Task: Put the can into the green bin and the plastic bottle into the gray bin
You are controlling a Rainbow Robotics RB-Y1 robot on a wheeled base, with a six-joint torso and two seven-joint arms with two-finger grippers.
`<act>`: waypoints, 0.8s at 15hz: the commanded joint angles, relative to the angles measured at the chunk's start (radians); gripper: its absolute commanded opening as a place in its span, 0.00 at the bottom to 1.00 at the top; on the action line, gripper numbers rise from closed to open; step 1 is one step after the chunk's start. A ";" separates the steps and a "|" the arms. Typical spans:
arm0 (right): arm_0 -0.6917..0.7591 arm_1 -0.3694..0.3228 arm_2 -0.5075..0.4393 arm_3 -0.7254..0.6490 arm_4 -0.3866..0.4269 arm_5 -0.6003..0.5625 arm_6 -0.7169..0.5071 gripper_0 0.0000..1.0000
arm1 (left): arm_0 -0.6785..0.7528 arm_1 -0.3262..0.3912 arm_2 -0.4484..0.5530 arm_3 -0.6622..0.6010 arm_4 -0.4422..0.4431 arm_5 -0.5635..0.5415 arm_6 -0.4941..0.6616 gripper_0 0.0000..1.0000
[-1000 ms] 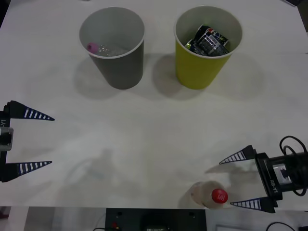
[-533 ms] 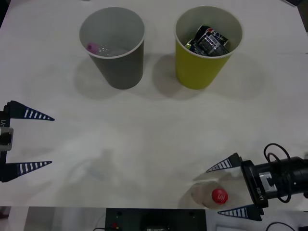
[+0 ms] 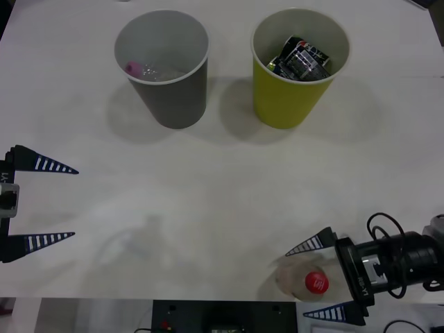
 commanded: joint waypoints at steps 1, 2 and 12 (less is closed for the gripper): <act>-0.001 0.004 0.001 -0.001 0.000 0.000 0.004 0.90 | 0.000 0.000 0.000 0.000 0.000 0.000 0.000 0.98; -0.001 0.004 0.001 -0.001 0.000 0.000 0.006 0.33 | 0.000 0.000 0.000 0.000 0.000 0.000 0.000 0.98; -0.001 0.003 -0.002 -0.001 0.000 0.002 -0.022 0.00 | 0.000 0.000 0.000 0.000 0.000 0.000 0.000 0.98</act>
